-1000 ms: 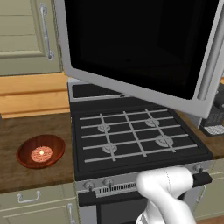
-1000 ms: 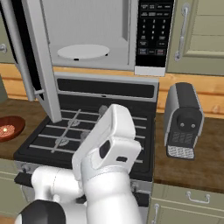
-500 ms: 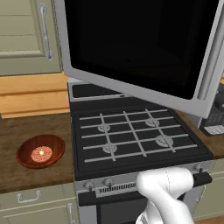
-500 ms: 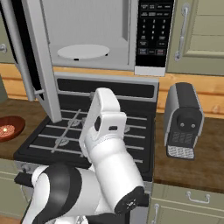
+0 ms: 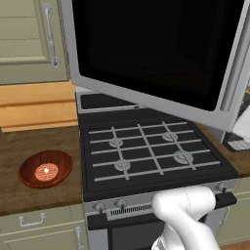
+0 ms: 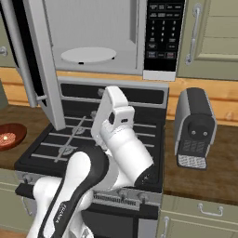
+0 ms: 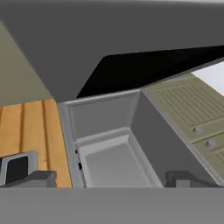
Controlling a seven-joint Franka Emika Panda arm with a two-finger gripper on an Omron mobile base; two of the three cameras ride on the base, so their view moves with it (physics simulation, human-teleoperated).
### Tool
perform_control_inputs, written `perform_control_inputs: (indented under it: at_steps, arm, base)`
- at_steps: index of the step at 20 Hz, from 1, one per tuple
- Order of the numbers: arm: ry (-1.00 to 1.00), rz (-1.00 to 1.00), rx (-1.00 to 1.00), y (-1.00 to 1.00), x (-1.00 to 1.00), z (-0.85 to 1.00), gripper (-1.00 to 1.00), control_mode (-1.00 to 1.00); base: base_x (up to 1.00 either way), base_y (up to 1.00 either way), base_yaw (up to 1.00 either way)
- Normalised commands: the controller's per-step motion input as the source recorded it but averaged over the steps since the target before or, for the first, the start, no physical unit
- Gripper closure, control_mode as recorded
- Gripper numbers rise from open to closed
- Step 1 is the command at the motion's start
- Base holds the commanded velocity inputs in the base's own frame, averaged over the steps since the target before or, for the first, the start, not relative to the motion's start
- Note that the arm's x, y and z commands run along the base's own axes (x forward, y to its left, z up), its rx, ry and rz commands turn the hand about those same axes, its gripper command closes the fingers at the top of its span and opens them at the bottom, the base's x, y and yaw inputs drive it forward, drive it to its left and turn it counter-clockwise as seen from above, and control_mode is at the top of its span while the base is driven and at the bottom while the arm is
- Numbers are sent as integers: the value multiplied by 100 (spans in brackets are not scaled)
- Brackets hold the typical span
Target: Open the microwave, place the bowl with waffle inside the microwave, then close the microwave door and turn it on.
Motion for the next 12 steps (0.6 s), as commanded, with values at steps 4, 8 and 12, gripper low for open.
perform_control_inputs:
  at_steps: [4, 8, 12]
  arm:
    - [-5, 27, 0, 29, 18, 0, -100, -100]
    - [0, 39, 0, 5, 0, 3, -100, -100]
    - [0, 44, -9, 27, 0, 10, -100, -100]
  base:
    - [0, 0, 0]
    - [0, 0, 0]
    - [0, 0, 0]
